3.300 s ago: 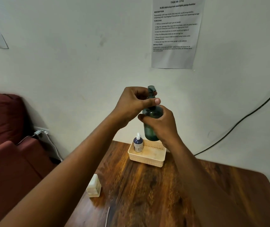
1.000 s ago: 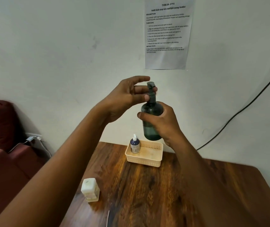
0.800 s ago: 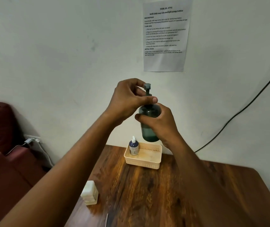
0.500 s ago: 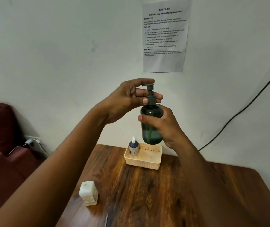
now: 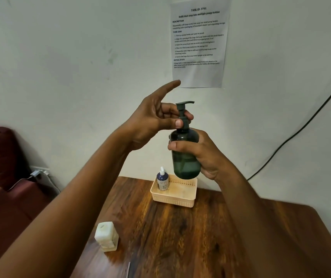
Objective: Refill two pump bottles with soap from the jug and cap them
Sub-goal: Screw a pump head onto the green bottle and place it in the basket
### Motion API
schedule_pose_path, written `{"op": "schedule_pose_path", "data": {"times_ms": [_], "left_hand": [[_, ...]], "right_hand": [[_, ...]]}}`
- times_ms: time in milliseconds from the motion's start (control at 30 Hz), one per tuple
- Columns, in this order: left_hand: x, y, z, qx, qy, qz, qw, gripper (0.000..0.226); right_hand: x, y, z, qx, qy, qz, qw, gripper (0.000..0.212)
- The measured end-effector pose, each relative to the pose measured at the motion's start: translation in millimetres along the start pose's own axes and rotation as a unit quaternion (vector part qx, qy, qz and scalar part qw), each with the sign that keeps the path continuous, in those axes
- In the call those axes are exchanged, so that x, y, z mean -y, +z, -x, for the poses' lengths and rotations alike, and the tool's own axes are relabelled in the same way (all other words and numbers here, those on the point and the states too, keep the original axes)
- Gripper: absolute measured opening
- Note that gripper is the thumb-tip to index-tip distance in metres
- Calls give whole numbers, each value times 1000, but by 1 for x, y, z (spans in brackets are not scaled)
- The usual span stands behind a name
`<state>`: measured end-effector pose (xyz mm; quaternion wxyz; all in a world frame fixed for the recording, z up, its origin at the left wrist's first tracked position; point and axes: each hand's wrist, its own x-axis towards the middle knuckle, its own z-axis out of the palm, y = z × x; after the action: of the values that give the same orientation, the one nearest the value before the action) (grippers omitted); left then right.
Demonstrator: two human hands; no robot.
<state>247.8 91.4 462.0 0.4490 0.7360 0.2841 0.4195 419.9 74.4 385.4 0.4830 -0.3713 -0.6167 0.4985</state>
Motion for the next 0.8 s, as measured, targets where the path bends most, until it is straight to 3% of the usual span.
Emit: {"op": "schedule_pose_path", "data": {"times_ms": [100,267,433,567,800], "left_hand": [[3,0,-3,27,2,7,1000,94],[14,6,-4,5,-2,-10,1000,84],[41,8,2,-85,-11,-123,989,60],[89,6,11,-135,-46,-208,968,70],[187,-25,7,-103,-99,-327,934,84]], "right_hand": [[-5,-5,-2,38,15,-36,998,53],[-11,-12,-5,17,19,-24,999,52],[-24,-19,-11,-35,34,38,998,40],[-46,-25,-24,-70,46,75,994,43],[-117,-23,-78,-126,67,159,977,59]]}}
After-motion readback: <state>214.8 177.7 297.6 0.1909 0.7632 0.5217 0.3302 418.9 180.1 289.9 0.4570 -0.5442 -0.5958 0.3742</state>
